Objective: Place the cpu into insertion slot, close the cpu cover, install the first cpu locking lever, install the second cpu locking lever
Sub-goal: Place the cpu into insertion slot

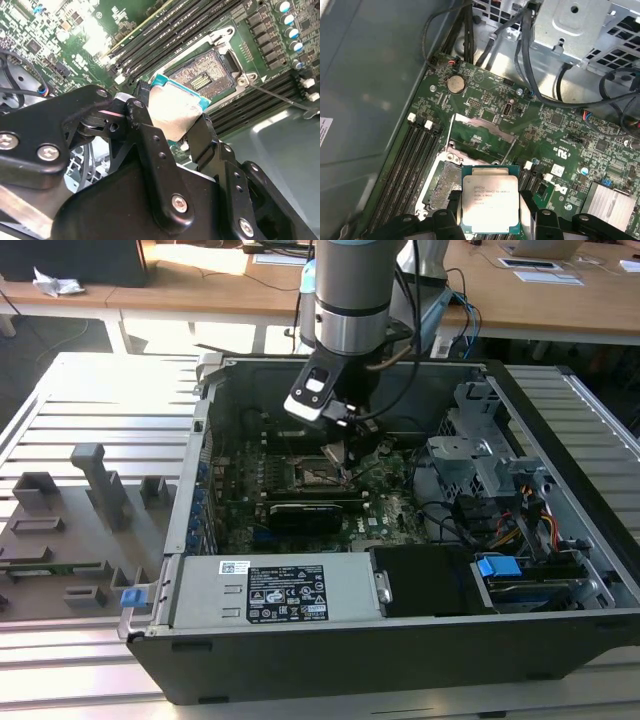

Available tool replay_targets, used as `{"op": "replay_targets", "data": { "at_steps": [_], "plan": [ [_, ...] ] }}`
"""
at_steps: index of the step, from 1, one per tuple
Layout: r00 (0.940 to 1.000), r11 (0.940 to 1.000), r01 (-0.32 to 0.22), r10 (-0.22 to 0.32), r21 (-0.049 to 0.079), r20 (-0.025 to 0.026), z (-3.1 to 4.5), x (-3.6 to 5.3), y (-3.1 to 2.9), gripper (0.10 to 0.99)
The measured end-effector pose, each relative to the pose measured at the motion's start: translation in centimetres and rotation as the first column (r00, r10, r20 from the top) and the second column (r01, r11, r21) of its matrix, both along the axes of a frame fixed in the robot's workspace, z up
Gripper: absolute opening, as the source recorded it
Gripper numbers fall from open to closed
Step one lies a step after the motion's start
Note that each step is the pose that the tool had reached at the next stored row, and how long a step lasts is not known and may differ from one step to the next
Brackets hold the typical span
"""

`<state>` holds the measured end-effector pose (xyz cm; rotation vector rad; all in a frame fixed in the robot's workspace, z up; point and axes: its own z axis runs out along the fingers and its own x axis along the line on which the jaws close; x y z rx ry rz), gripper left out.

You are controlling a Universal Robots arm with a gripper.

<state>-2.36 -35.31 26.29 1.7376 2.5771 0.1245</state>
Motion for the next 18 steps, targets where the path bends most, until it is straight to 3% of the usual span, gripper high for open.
{"op": "replay_targets", "data": {
  "at_steps": [8,13,18],
  "plan": [
    [0.9958,0.9958,0.092,-0.092,-0.001,0.0001,0.00,0.01,0.00,0.545],
    [0.9885,0.9885,0.151,-0.151,-0.003,0.0002,-0.01,0.02,0.00,0.545],
    [0.9775,0.9775,0.211,-0.211,-0.004,0.0004,-0.01,0.04,0.00,0.545]
  ]
}}
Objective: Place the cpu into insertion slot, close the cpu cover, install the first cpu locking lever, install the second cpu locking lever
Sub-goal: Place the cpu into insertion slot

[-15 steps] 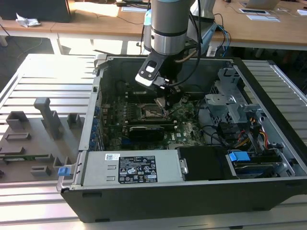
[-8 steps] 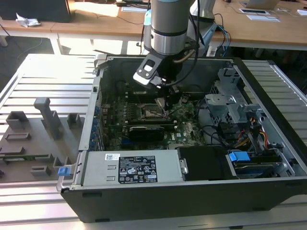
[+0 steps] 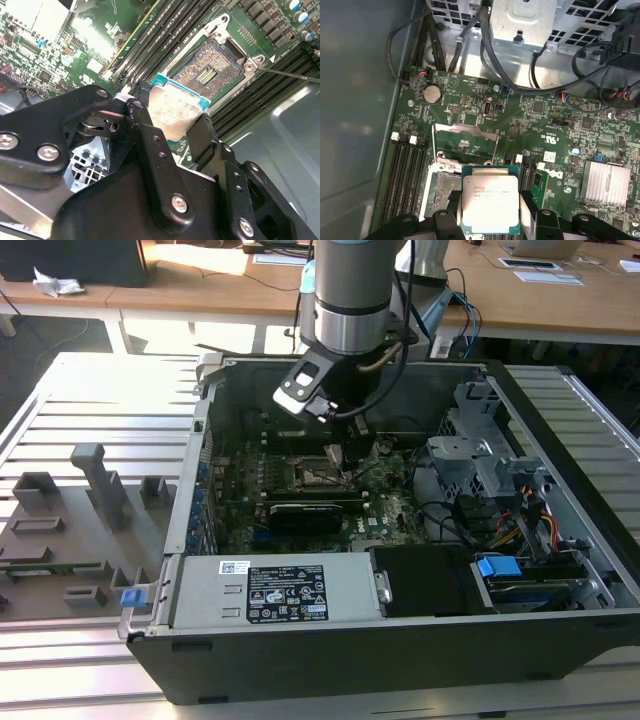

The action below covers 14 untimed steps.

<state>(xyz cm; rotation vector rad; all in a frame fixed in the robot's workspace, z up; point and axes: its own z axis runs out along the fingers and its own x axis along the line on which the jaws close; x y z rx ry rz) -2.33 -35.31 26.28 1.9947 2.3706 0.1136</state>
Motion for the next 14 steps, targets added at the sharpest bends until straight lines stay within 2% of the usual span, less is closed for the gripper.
{"op": "replay_targets", "data": {
  "at_steps": [6,10,14],
  "plan": [
    [0.9969,0.9969,0.079,-0.079,-0.001,0.0001,0.00,0.02,0.00,0.545],
    [0.9917,0.9917,0.129,-0.129,-0.002,0.0002,0.00,0.04,0.00,0.545],
    [0.9840,0.9840,0.178,-0.178,-0.003,0.0003,0.00,0.04,0.00,0.545]
  ]
}}
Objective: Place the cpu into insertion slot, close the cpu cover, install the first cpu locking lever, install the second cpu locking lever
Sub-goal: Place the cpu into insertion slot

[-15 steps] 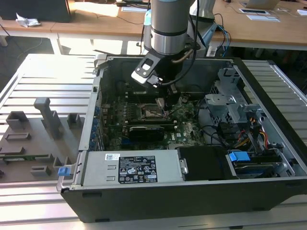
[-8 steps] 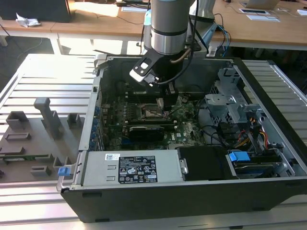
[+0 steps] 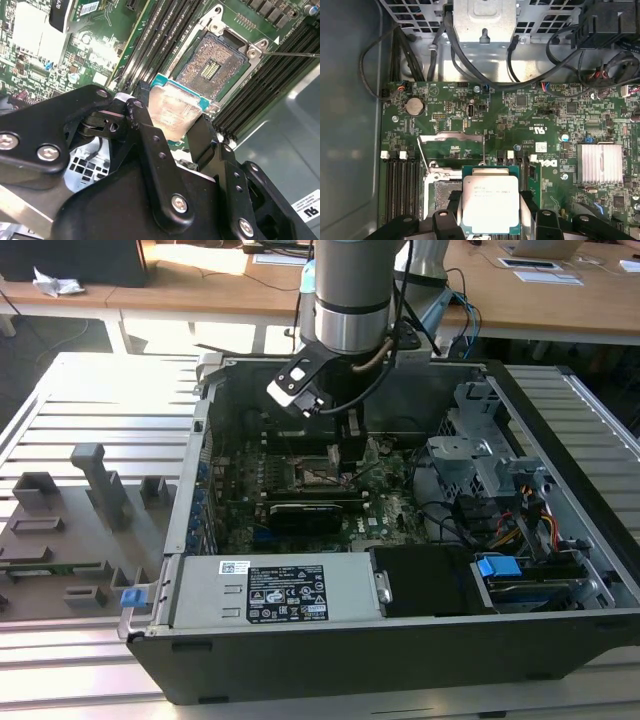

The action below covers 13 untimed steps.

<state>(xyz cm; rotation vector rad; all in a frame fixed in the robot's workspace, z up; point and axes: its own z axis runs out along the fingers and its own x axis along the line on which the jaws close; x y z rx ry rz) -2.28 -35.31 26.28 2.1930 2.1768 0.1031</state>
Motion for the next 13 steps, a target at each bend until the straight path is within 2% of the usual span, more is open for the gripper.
{"op": "replay_targets", "data": {
  "at_steps": [2,8,13],
  "plan": [
    [0.9999,0.9999,0.016,-0.016,0.000,0.0000,0.00,0.00,0.00,0.545],
    [0.9998,0.9998,0.017,-0.017,0.000,0.0000,-0.03,0.00,0.01,0.545],
    [0.9998,0.9998,0.017,-0.017,0.000,0.0000,-0.72,0.00,0.06,0.545]
  ]
}}
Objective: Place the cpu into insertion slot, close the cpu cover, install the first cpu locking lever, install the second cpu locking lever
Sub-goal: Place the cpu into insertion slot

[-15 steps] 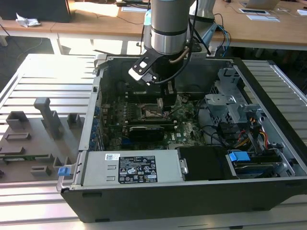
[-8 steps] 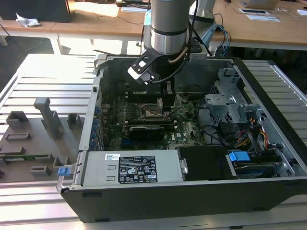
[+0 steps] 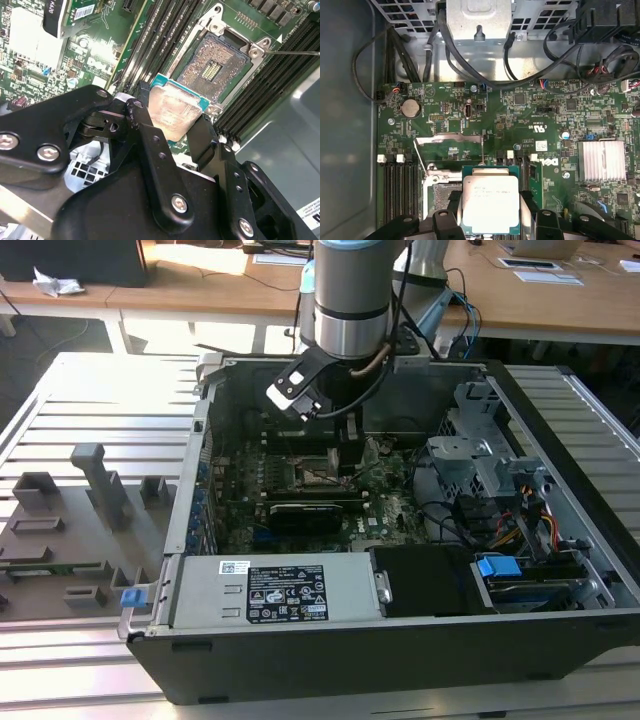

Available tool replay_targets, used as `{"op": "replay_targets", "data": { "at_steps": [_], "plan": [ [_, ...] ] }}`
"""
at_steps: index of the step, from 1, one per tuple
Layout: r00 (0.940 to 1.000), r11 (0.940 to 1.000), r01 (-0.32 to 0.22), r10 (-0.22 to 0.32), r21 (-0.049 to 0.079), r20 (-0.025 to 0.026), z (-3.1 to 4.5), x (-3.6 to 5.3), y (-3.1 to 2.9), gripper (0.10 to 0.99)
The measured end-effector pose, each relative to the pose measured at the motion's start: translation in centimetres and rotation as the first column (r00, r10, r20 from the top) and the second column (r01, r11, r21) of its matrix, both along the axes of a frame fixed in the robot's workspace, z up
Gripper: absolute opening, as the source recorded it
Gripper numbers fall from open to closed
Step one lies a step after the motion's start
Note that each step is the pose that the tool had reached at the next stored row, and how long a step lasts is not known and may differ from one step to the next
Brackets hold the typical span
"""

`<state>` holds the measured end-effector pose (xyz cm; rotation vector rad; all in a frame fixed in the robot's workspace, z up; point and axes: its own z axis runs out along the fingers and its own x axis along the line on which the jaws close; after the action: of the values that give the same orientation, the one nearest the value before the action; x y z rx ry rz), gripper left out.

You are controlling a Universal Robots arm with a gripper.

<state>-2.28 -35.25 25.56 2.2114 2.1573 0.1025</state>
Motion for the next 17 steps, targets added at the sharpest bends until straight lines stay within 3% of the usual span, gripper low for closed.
{"op": "replay_targets", "data": {
  "at_steps": [11,14,17],
  "plan": [
    [1.0000,1.0000,0.000,0.000,0.000,0.0000,-1.39,-0.22,0.14,0.545],
    [1.0000,1.0000,-0.002,0.002,0.000,-0.0001,-1.61,-0.75,0.51,0.545],
    [1.0000,1.0000,-0.008,0.008,0.000,0.0001,-1.83,-1.09,1.33,0.545]
  ]
}}
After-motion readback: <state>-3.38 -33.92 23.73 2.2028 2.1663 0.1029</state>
